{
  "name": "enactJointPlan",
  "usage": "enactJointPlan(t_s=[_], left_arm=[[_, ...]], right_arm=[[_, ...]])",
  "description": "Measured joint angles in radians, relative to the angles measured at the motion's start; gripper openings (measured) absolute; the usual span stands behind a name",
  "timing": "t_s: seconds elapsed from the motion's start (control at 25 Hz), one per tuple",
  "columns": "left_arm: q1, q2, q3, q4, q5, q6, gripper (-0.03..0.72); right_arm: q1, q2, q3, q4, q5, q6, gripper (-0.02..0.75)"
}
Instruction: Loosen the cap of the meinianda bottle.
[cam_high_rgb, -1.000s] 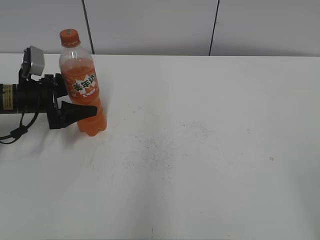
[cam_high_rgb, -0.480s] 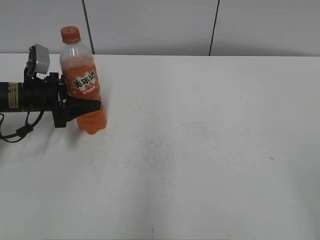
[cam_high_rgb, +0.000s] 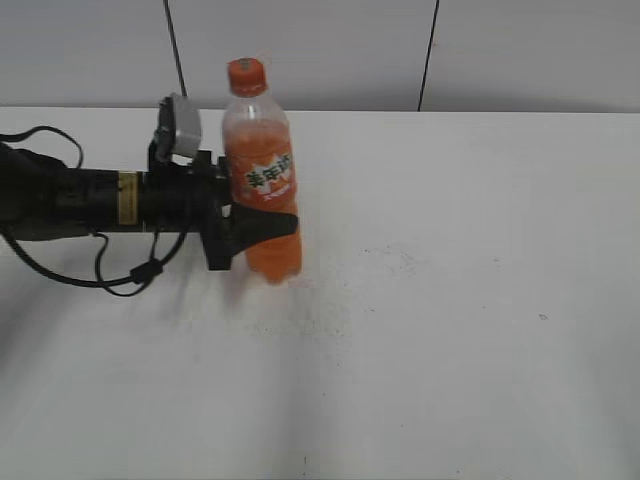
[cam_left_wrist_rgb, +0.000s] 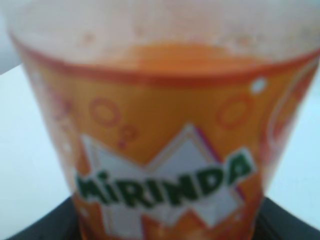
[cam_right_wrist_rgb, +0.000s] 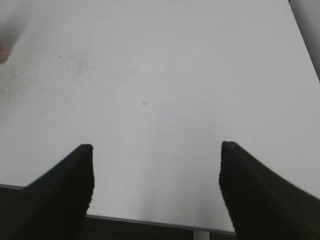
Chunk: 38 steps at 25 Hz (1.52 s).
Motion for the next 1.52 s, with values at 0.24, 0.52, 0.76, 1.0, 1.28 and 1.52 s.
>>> enactJointPlan(t_s=[0.24,0.52,0.76,1.0,1.28,1.52], left_arm=[[-0.223,0.0,0.0,-0.246,0.082,0.09,0.404],[-0.349,0.011,0.0,-0.35,0.179,0.173,0.404],[-0.35,0.04,0.0,-0.381,0.162,0.174,0.404],[-0.349,0.05,0.0,-0.391,0.135,0.178,0.404],[-0.349,0.05,0.0,-0.391,0.134,0.178,0.403],[-0.349,0.05,0.0,-0.391,0.134,0.173,0.403]], right_arm=[[0.0,0.0,0.0,0.0,0.0,0.0,0.586],[0.0,0.024,-0.037,0.003,0.046,0.0,0.586],[0.0,0.28,-0.184,0.004,0.088,0.0,0.538],[0.0,0.59,-0.41,0.004,0.168,0.0,0.421],[0.0,1.007,-0.666,0.066,0.189,-0.01,0.404],[0.069,1.302,-0.89,0.098,0.189,-0.048,0.403]])
